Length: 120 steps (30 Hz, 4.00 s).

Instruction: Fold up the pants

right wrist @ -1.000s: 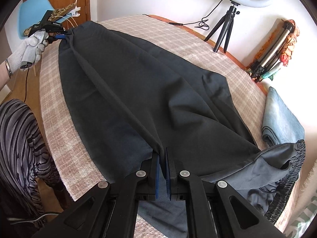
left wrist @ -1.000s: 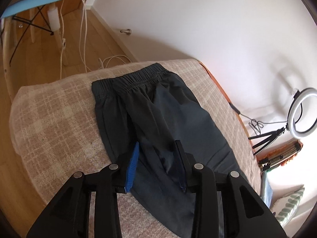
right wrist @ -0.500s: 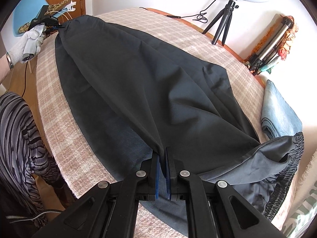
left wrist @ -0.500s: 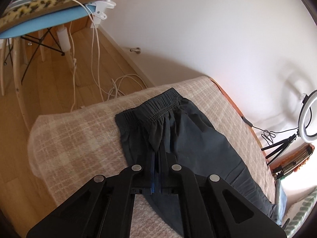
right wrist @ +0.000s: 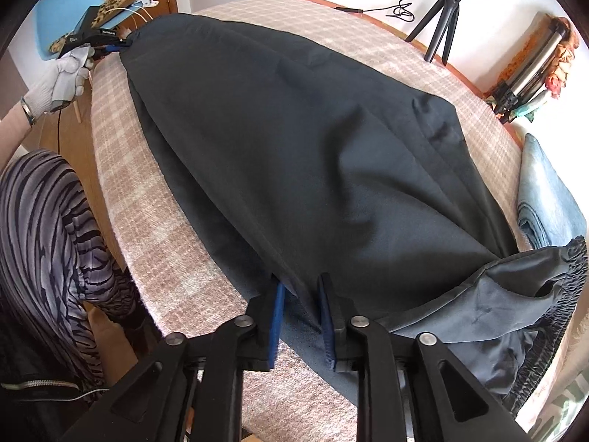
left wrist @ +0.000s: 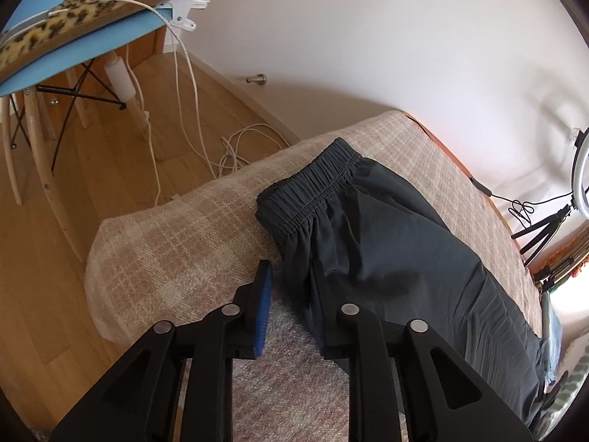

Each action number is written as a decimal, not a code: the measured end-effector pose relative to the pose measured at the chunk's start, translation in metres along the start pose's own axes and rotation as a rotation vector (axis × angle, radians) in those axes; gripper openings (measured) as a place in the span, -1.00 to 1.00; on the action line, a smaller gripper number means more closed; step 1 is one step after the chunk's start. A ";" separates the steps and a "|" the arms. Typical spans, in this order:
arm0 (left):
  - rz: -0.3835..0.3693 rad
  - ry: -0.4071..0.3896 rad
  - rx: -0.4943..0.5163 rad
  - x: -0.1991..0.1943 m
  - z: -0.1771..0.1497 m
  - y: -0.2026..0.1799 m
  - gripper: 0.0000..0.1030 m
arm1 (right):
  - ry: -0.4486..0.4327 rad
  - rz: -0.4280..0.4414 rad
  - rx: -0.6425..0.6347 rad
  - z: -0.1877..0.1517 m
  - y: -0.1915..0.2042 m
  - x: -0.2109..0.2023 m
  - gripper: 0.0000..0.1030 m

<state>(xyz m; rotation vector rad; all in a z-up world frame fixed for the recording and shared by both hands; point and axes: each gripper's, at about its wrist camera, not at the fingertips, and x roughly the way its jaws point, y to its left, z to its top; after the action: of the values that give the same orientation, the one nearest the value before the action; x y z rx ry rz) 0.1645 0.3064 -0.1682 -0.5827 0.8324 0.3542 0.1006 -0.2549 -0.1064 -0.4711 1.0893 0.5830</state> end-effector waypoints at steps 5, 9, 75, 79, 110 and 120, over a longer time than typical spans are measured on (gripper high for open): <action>0.049 -0.046 0.005 -0.022 0.001 0.003 -0.23 | -0.148 0.137 0.108 0.012 -0.024 -0.041 -0.30; 0.035 -0.100 0.075 -0.044 0.001 -0.015 -0.23 | -0.250 0.119 0.177 0.038 -0.056 -0.057 -0.08; -0.452 0.115 0.896 -0.107 -0.082 -0.417 0.11 | -0.349 -0.223 1.095 -0.243 -0.202 -0.092 0.35; -0.526 0.167 0.984 -0.111 -0.126 -0.467 0.22 | -0.364 -0.173 1.205 -0.271 -0.208 -0.077 0.35; -0.672 0.451 1.013 -0.035 -0.343 -0.605 -0.65 | -0.504 0.164 1.311 -0.298 -0.230 -0.018 -0.62; -0.852 0.407 1.323 -0.109 -0.406 -0.599 -0.91 | -0.548 0.200 1.344 -0.303 -0.232 -0.021 -0.64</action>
<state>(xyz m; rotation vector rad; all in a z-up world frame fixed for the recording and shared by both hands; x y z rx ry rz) 0.1625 -0.4217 -0.0942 0.2954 0.9246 -1.0846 0.0378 -0.6225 -0.1893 0.9263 0.7759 0.0382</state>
